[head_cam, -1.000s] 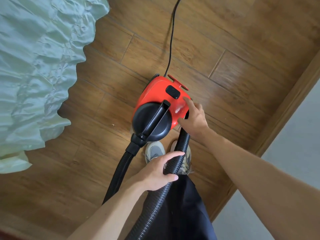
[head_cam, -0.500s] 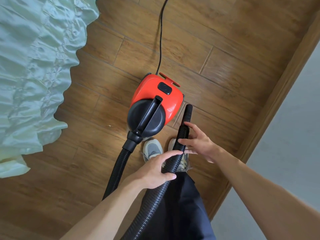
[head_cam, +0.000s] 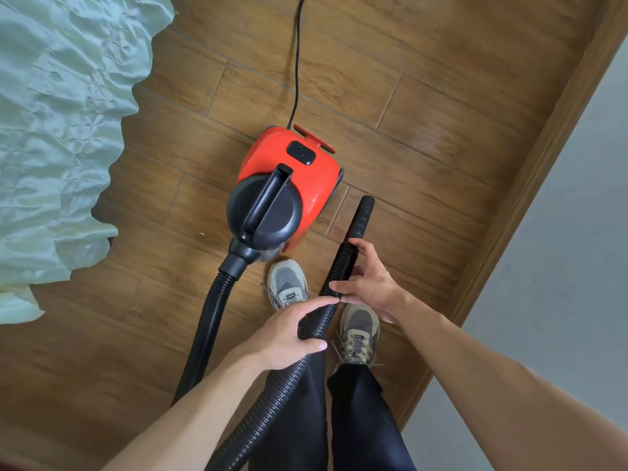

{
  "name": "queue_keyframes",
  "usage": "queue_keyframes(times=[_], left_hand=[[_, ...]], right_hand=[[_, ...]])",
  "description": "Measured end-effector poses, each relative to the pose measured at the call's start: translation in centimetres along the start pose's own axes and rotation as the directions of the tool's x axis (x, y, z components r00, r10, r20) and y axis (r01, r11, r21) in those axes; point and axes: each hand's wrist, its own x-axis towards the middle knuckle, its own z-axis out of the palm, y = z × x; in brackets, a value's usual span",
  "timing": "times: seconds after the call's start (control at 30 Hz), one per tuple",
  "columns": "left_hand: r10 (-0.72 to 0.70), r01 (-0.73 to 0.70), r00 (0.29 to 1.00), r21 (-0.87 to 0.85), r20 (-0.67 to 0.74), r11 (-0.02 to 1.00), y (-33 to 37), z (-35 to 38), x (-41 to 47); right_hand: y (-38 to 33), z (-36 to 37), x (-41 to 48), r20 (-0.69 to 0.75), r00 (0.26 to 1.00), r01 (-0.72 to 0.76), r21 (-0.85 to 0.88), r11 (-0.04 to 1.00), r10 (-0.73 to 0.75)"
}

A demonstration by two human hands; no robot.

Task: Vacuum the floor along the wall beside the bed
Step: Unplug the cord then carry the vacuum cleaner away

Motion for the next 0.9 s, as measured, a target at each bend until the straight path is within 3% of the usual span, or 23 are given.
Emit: queue_keyframes(times=[0.2, 0.43, 0.9], left_hand=[[-0.082, 0.087, 0.994, -0.077, 0.068, 0.993, -0.5, 1.4, 1.2], [-0.128, 0.135, 0.981, -0.041, 0.147, 0.990, -2.1, 2.8, 2.5], [-0.185, 0.175, 0.977, 0.102, 0.103, 0.979, -7.8, 5.3, 6.6]], right_hand=[[2.1, -1.0, 0.5, -0.030, 0.998, 0.057, 0.008, 0.998, -0.056], [5.0, -1.8, 1.8, 0.011, 1.000, -0.012, -0.001, 1.000, 0.012], [9.3, -0.4, 7.3, 0.032, 0.999, 0.022, -0.117, 0.993, -0.019]])
